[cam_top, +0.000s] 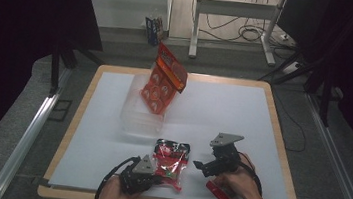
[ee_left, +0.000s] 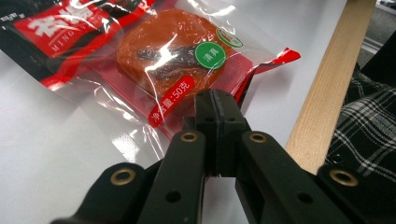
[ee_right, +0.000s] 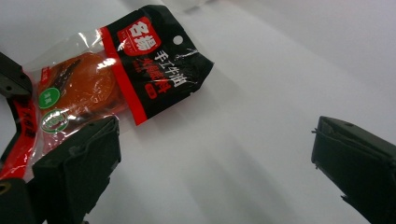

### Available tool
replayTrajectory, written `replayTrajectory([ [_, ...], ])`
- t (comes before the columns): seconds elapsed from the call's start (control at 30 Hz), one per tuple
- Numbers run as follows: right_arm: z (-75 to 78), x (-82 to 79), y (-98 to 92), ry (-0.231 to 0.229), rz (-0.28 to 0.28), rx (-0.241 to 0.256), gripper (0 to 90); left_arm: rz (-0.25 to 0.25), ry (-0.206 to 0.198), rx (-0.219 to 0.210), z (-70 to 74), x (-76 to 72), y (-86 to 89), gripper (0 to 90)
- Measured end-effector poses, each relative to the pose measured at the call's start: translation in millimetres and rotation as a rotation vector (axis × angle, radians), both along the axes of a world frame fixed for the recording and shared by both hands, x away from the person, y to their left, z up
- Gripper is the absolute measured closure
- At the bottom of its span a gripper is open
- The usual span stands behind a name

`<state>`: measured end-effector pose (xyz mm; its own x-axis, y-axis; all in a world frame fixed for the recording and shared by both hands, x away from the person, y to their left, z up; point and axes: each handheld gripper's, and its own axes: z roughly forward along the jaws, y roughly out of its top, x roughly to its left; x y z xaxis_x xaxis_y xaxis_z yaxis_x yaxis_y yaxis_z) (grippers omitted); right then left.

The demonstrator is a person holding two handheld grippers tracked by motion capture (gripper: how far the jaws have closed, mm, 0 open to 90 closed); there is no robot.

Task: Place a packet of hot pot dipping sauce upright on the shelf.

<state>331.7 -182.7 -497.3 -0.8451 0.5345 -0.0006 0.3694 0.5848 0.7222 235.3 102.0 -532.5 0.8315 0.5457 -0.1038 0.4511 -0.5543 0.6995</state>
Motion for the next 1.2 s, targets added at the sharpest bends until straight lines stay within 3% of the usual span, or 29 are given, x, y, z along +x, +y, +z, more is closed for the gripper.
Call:
replayTrajectory([
  [0.27, 2.2, -3.4, 6.2, 0.024, 0.032, 0.015, 1.2, -0.029, 0.003, 0.019, -4.1, -5.1, -4.1, 90.0],
  [0.5, 2.0, -6.1, 22.7, 0.115, 0.100, 0.023, 0.5, -0.019, 0.030, -0.015, -6.1, -4.1, -1.1, 90.0],
  [0.6, 1.3, -4.8, 28.1, 0.136, 0.115, 0.019, 0.5, -0.026, 0.032, -0.010, -6.1, -3.4, 0.3, 90.0],
  [0.83, -5.5, 15.6, 45.3, 0.230, 0.115, 0.036, 1.6, -0.025, 0.029, -0.016, -6.7, -3.6, 0.6, 90.0],
  [0.93, -9.2, 21.4, 49.6, 0.249, 0.121, 0.036, 2.3, -0.026, 0.027, -0.015, -6.7, -3.7, 0.5, 90.0],
  [0.97, -12.1, 26.3, 55.5, 0.273, 0.138, 0.035, 3.4, -0.029, 0.023, -0.008, -6.4, -3.9, 0.3, 90.0],
  [1.07, -14.3, 30.2, 62.5, 0.283, 0.169, 0.029, 3.9, -0.020, 0.025, -0.019, -6.7, -4.7, -0.7, 90.0],
  [1.2, -15.2, 34.8, 76.6, 0.300, 0.230, 0.038, 6.9, -0.032, 0.017, -0.002, -6.1, -4.4, -0.4, 90.0],
])
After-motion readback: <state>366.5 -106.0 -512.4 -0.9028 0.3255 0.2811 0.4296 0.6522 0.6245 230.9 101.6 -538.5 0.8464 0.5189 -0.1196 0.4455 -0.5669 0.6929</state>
